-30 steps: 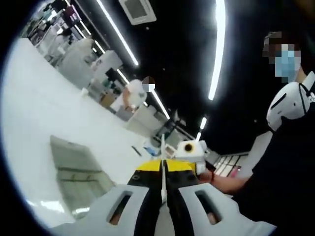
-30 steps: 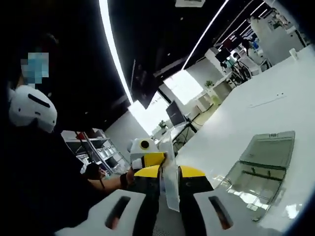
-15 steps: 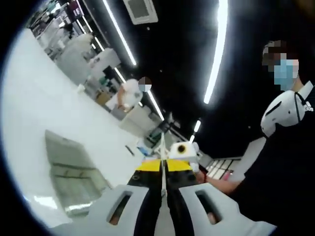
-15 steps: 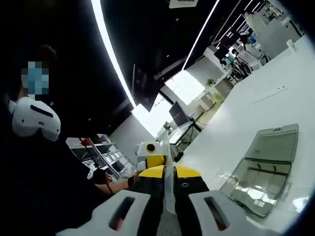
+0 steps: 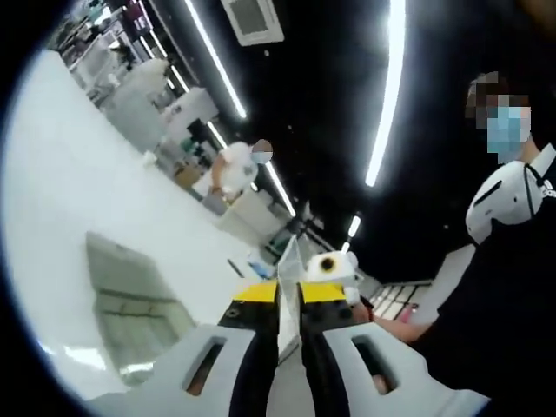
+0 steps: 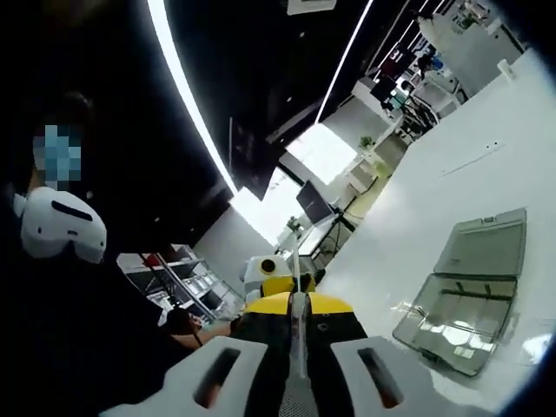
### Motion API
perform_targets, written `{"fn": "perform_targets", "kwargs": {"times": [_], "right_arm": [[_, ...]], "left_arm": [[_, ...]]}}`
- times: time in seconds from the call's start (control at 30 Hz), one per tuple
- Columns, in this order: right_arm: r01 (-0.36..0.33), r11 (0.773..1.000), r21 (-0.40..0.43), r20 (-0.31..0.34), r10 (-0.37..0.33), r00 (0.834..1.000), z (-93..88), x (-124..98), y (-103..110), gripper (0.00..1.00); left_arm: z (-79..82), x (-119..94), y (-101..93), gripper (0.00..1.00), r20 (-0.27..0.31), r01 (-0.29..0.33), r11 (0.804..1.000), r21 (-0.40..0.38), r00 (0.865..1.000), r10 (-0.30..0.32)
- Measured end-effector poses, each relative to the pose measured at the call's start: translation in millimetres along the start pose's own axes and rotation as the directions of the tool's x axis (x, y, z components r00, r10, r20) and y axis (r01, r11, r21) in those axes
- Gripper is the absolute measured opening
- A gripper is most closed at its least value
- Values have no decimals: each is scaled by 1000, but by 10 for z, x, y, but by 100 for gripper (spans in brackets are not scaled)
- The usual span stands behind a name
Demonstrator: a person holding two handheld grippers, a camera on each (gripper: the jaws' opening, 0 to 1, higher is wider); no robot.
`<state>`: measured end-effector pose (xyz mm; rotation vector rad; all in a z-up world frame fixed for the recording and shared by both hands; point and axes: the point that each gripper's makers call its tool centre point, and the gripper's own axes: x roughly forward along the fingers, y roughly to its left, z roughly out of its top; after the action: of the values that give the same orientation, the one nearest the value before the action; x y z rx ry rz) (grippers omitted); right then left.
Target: Insert the divider into the dual guide fixture by aligning both edges with the guide slots and pushing it downward to the bottom, including one-sided entry, uneven engagement, binding, and posture correction.
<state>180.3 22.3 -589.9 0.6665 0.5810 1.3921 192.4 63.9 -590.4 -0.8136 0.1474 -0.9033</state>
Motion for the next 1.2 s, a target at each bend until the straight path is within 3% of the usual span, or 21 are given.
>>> {"fn": "perform_targets", "kwargs": {"times": [0.2,0.33,0.47,0.6,0.8,0.97,1.07,1.2], "right_arm": [[60,998,-22,-5,-60,998,-19,-22,-92,0],[103,993,-54,-18,-104,994,-30,-15,-136,0],[159,983,-87,-39,-163,986,-57,4,-214,0],[194,975,-104,-15,-197,980,-39,24,-253,0],[287,949,-129,0,-289,957,-10,13,-358,0],[316,934,-167,3,-319,948,45,50,-336,0],[387,901,-195,23,-390,921,91,10,-405,0],[416,887,-200,39,-417,908,111,-12,-401,0]], "left_arm": [[-30,-34,75,13,-4,-43,999,11,999,43],[-63,-55,137,26,-1,-84,996,35,996,84],[-66,-49,121,25,-6,-100,993,58,995,101],[-34,-82,162,28,1,-148,980,130,989,150],[-50,-166,145,33,-22,-164,971,173,985,170],[-63,-228,149,33,-28,-161,971,179,985,168],[-83,-264,134,34,-42,-156,968,197,985,168],[-87,-315,167,37,-49,-158,961,229,984,173]]}}
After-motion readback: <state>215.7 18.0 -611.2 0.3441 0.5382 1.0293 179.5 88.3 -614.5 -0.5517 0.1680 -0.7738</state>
